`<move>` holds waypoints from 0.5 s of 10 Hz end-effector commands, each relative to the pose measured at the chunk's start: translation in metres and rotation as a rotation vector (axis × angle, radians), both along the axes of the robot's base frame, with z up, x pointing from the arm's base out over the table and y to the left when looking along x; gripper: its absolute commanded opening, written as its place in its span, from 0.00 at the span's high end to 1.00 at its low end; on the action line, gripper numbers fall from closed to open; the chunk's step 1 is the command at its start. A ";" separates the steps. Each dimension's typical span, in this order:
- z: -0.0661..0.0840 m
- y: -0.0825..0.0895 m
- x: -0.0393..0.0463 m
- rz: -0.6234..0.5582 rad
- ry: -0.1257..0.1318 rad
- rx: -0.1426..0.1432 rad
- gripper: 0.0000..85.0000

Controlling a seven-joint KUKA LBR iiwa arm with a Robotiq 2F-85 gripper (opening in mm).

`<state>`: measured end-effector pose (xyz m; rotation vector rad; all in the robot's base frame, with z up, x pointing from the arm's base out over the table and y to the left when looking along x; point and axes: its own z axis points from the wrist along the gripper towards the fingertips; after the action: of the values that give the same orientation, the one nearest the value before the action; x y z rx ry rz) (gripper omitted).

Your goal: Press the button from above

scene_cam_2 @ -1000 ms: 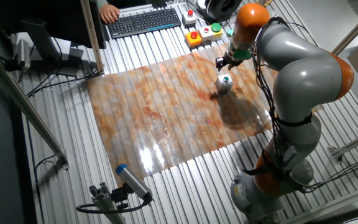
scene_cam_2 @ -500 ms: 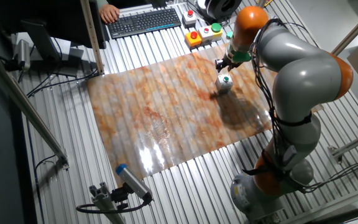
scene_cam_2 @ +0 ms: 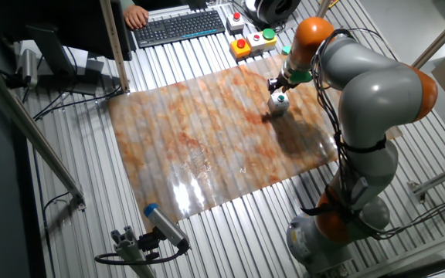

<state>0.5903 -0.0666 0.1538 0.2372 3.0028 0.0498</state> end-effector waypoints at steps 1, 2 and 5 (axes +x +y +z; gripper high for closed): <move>0.000 0.000 0.0000 -0.004 0.007 -0.003 0.40; 0.000 0.000 0.0000 -0.011 0.012 -0.015 0.40; -0.004 0.000 0.0054 -0.036 0.009 -0.051 0.40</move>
<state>0.5960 -0.0663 0.1491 0.2859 3.0031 -0.0297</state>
